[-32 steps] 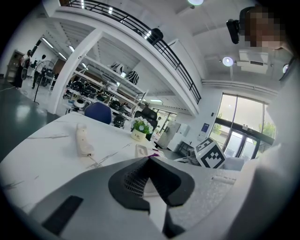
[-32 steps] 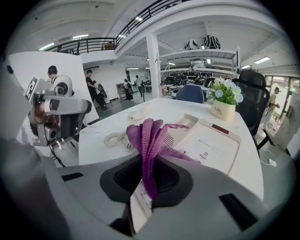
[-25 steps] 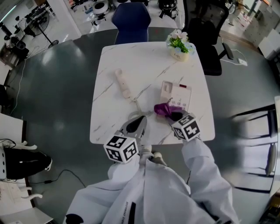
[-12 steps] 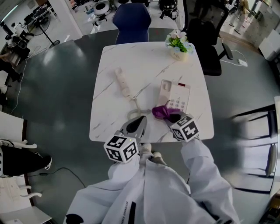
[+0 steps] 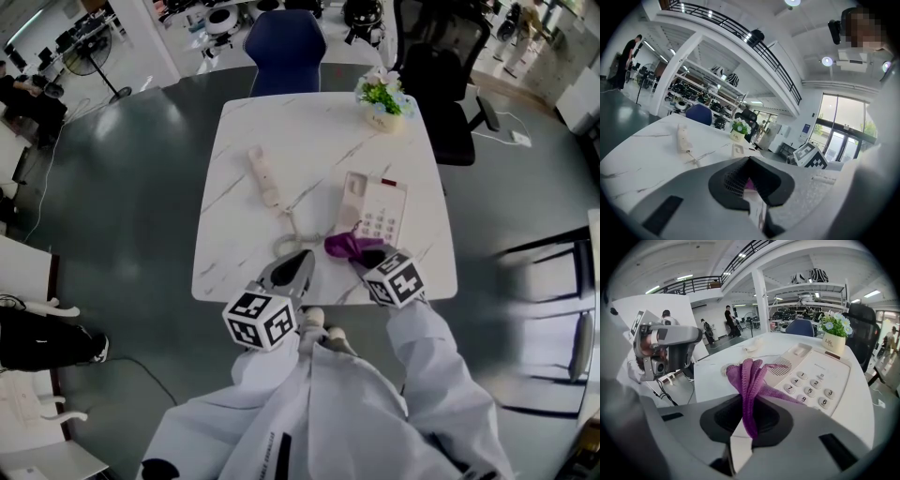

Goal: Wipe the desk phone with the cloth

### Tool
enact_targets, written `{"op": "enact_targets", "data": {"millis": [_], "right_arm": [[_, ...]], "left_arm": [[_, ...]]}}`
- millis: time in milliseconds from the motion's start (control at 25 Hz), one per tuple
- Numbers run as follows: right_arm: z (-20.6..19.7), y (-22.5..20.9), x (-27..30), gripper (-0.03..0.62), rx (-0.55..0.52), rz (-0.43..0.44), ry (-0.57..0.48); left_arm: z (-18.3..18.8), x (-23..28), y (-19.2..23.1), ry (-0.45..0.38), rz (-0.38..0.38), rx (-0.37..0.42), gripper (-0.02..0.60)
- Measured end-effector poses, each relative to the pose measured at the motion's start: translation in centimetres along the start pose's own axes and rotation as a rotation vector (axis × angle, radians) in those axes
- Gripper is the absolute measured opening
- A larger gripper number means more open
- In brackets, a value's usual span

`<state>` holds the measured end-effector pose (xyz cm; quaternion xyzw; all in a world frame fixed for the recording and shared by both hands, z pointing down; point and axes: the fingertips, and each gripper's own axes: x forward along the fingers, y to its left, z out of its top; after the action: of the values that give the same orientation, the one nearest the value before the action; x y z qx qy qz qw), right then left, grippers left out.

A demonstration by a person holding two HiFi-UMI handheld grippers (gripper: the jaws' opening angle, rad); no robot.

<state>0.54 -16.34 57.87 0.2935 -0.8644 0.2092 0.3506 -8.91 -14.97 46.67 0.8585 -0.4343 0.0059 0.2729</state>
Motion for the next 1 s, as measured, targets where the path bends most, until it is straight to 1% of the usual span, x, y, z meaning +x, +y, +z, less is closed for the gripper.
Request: {"op": "enact_targets", "data": {"millis": [520, 720, 840, 1000], "right_arm": [[-1.1, 0.9, -0.4, 0.040, 0.017, 0.039, 0.016], [-1.2, 1.3, -0.6, 0.040, 0.050, 0.067, -0.002], [-0.6, 1.5, -1.4, 0.040, 0.103, 0.097, -0.056], [0.7, 1.1, -3.3, 0.040, 0.205, 0.133, -0.202]], "left_arm": [[0.5, 0.0, -0.7, -0.011, -0.010, 0.018, -0.003], [0.7, 0.0, -0.8, -0.016, -0.016, 0.023, -0.002], [1.1, 0.0, -1.2, -0.022, -0.033, 0.038, -0.003], [1.5, 0.0, -1.7, -0.028, -0.063, 0.082, -0.003]]}}
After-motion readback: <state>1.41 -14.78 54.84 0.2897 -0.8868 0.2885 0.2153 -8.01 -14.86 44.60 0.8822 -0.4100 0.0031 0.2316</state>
